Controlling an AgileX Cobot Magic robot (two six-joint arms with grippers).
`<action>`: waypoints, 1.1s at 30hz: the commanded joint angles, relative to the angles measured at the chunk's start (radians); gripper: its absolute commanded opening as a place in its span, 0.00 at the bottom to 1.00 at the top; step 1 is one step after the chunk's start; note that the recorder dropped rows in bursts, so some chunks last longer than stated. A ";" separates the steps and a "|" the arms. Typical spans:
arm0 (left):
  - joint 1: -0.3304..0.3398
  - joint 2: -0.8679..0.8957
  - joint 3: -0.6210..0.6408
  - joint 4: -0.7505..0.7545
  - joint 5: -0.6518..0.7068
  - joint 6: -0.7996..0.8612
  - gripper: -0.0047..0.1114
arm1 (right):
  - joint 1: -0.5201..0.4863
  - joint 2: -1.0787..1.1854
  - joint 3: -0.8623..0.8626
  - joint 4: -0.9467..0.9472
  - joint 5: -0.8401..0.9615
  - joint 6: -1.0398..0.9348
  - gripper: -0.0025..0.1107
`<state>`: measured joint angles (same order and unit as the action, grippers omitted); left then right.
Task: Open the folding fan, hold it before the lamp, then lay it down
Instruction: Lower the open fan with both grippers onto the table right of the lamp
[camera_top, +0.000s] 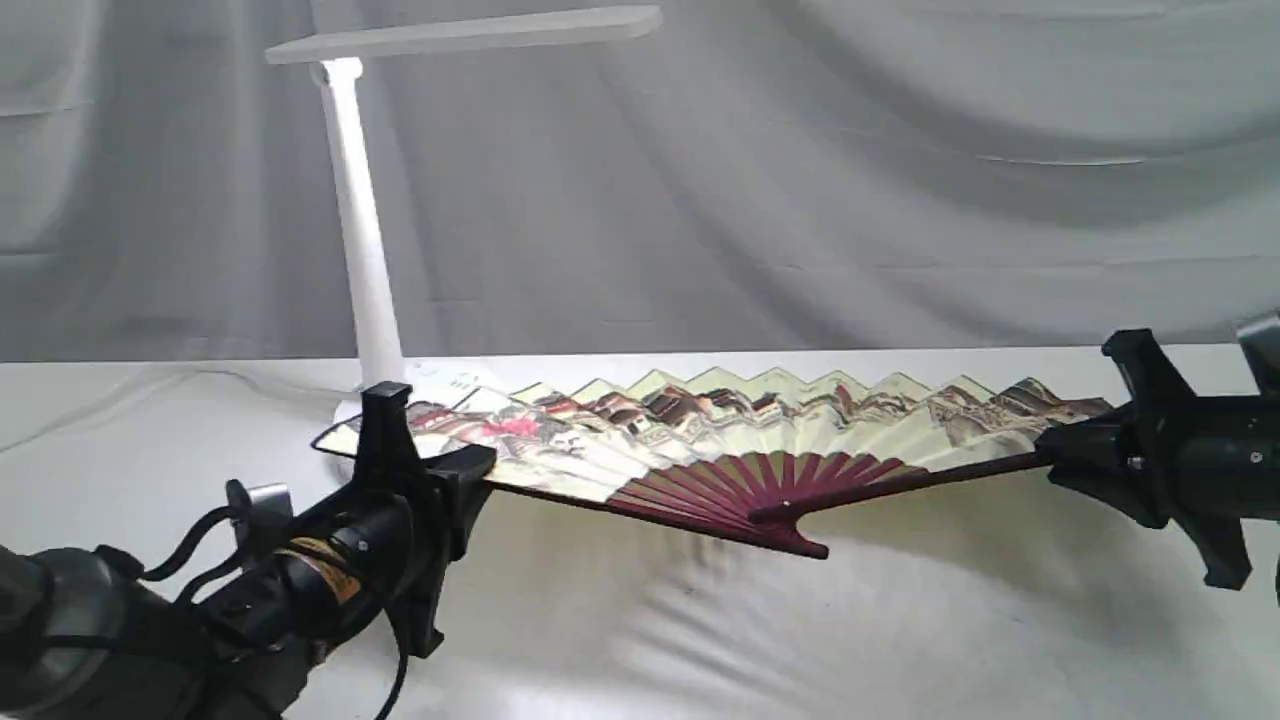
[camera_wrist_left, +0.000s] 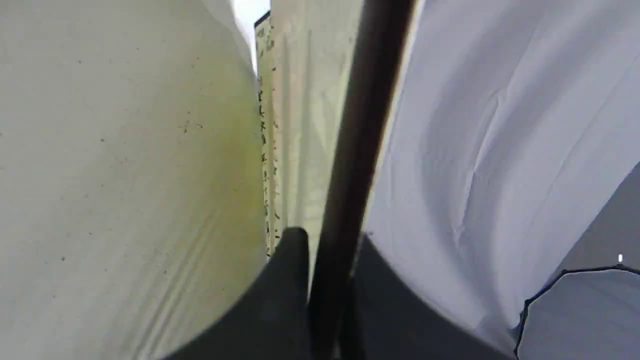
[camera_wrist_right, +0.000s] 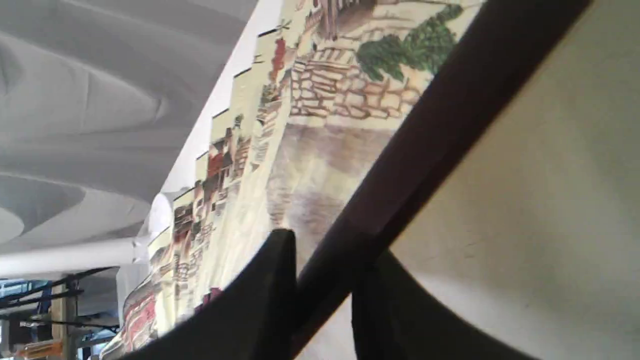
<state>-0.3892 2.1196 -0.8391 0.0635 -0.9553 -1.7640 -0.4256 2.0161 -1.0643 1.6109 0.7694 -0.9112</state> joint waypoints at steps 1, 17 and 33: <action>-0.011 0.018 -0.054 -0.015 -0.095 -0.036 0.04 | -0.016 0.028 0.009 -0.054 -0.074 -0.105 0.02; -0.011 0.163 -0.247 0.060 -0.084 -0.048 0.04 | -0.148 0.068 0.009 0.007 -0.091 -0.153 0.02; -0.011 0.268 -0.370 0.152 -0.087 -0.092 0.04 | -0.171 0.105 0.009 0.052 -0.171 -0.170 0.02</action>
<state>-0.4059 2.3983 -1.1986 0.2501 -0.9656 -1.8061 -0.5721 2.1114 -1.0627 1.7064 0.7341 -1.0066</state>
